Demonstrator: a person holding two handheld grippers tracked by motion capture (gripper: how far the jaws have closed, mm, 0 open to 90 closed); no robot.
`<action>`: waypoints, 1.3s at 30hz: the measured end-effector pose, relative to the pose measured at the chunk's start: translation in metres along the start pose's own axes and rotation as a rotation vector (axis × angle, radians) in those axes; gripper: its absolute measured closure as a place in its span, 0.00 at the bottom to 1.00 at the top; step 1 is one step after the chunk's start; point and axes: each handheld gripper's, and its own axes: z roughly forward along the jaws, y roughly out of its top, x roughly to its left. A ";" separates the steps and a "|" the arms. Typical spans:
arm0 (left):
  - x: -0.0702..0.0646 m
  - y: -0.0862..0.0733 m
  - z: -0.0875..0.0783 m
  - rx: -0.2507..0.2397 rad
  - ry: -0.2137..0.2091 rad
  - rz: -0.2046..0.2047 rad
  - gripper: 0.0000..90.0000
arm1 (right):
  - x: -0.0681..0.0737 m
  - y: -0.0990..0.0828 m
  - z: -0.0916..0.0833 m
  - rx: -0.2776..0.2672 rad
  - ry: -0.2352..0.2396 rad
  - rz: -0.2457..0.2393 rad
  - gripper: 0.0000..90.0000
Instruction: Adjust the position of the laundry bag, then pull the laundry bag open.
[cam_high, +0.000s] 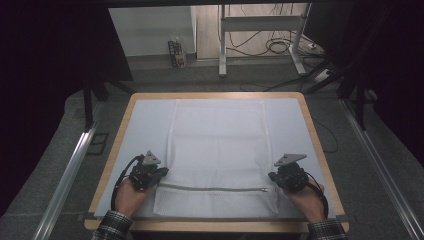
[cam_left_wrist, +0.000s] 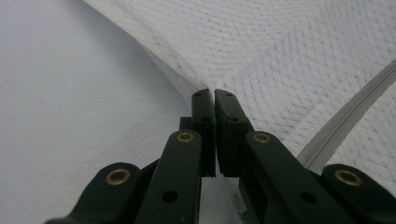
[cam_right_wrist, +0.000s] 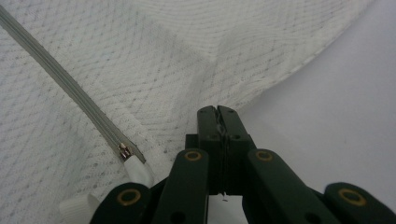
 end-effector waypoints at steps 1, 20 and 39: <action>-0.002 -0.001 0.000 0.004 -0.001 0.000 0.97 | 0.000 -0.001 -0.001 0.002 -0.001 0.004 0.98; -0.006 -0.006 -0.003 -0.015 0.022 -0.029 0.53 | 0.001 -0.012 -0.005 -0.015 -0.023 0.024 0.66; -0.014 -0.024 -0.013 -0.076 0.027 -0.012 0.06 | 0.004 -0.020 -0.008 -0.122 0.014 0.064 0.02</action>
